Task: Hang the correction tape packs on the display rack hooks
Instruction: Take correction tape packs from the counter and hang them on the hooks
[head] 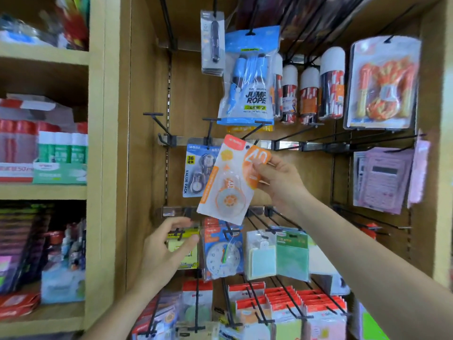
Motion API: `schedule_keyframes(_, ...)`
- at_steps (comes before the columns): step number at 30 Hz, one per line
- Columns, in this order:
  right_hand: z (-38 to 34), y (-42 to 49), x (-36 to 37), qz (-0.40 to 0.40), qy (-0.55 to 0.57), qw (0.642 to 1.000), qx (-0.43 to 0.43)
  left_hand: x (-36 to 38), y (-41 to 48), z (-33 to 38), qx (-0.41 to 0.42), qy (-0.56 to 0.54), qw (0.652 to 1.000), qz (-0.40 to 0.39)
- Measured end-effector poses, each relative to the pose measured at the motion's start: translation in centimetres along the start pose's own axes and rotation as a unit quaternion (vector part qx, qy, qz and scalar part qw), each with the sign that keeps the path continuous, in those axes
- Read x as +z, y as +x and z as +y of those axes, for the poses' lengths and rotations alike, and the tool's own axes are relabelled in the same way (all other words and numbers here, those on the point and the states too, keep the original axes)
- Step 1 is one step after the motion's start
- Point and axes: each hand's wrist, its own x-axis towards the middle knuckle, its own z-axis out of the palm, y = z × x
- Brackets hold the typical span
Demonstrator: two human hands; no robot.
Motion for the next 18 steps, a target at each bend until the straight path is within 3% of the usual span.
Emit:
schedule_keyframes(6,-0.1,1.3,-2.3,0.1,-0.081,0.991,-0.032,0.2,-0.9,-1.4,0.004,-0.017,1.0,-0.006)
schedule_keyframes(18,-0.7,3.2,-3.2,0.119,-0.114,0.985,-0.053,0.9,-1.2,-1.7,0.011,-0.056,0.998,0.017)
